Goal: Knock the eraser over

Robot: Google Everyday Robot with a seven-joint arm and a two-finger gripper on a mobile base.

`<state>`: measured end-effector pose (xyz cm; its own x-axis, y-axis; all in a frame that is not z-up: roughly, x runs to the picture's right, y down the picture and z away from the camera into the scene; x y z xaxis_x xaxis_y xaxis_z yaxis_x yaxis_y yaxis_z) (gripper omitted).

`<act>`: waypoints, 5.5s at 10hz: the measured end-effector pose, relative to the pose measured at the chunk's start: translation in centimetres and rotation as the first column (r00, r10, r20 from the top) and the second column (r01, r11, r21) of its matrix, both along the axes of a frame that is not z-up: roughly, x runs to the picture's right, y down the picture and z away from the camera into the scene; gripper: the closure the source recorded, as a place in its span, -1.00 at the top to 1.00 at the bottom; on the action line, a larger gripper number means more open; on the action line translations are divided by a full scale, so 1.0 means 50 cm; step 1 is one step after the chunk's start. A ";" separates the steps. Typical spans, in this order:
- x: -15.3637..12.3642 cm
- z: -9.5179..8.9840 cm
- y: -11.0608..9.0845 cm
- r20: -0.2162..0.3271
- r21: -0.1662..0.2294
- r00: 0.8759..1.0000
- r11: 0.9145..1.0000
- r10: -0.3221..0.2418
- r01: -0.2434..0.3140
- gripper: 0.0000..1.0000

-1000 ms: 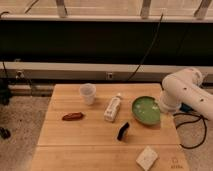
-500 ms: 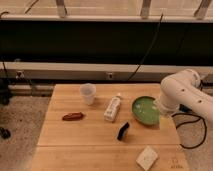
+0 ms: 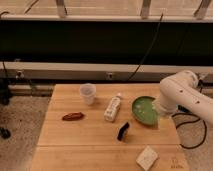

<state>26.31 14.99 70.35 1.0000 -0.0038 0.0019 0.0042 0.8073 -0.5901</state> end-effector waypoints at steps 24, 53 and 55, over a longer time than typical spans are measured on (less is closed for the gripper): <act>-0.102 0.016 0.066 0.095 -0.049 0.992 0.995 -0.084 0.089 0.14; -0.280 0.042 0.108 0.169 -0.069 0.965 0.974 -0.203 0.217 -0.86; -0.288 0.043 0.108 0.172 -0.069 0.963 0.972 -0.208 0.223 -0.86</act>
